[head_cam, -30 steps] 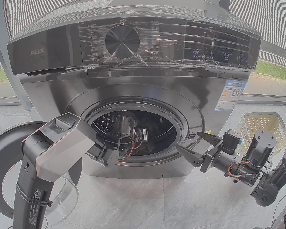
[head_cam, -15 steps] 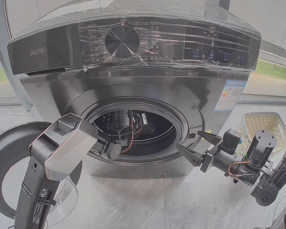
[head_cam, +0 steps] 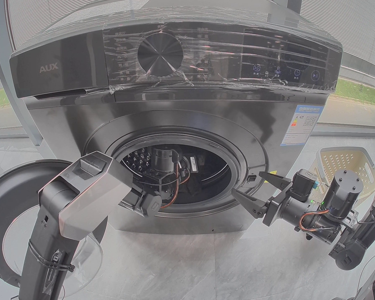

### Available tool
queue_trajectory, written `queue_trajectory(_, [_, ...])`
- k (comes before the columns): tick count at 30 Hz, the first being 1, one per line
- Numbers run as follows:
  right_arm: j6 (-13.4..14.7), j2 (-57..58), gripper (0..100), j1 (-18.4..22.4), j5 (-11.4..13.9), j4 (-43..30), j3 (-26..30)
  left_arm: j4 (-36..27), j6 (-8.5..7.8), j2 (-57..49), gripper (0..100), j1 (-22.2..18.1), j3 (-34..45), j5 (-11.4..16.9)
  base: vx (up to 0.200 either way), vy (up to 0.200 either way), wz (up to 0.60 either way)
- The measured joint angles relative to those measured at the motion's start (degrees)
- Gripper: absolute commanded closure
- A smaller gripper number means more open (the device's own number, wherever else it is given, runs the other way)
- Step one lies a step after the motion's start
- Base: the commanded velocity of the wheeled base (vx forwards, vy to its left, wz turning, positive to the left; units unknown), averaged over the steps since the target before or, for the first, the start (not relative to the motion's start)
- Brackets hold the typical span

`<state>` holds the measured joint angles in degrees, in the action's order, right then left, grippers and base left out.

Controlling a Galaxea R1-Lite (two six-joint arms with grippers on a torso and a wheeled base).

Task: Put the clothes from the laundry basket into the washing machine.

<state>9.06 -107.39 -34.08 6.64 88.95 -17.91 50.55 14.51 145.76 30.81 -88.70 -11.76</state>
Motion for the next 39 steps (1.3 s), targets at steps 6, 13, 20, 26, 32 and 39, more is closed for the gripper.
queue_trajectory(6, [-0.02,0.00,0,-0.09,0.02,0.02,0.05,-0.63,-1.76,-2.88,0,1.11,9.46,-0.02,0.000,0.000,0.00])
queue_trajectory(13, [0.00,-0.02,0,-0.80,-0.05,0.00,0.27,-2.22,-3.95,-3.04,0,0.67,13.26,0.73,0.000,0.000,0.00])
queue_trajectory(20, [0.05,-0.02,0,-0.83,-0.02,0.02,0.38,-3.97,-5.23,-0.41,100,-0.40,10.42,0.82,0.000,0.000,0.00])
queue_trajectory(26, [0.07,-0.02,0,-0.56,0.00,0.02,0.41,-3.64,-5.73,1.38,100,-1.43,8.83,0.99,0.000,0.000,0.00])
queue_trajectory(32, [0.09,-0.06,0,-0.59,0.00,0.02,0.27,-3.84,-4.14,1.97,100,-1.71,4.96,0.60,0.000,0.000,0.00])
queue_trajectory(39, [0.07,-0.09,0,-0.63,0.00,0.02,0.22,-3.93,-0.61,3.30,100,-2.67,-3.94,-1.34,0.000,0.000,0.00])
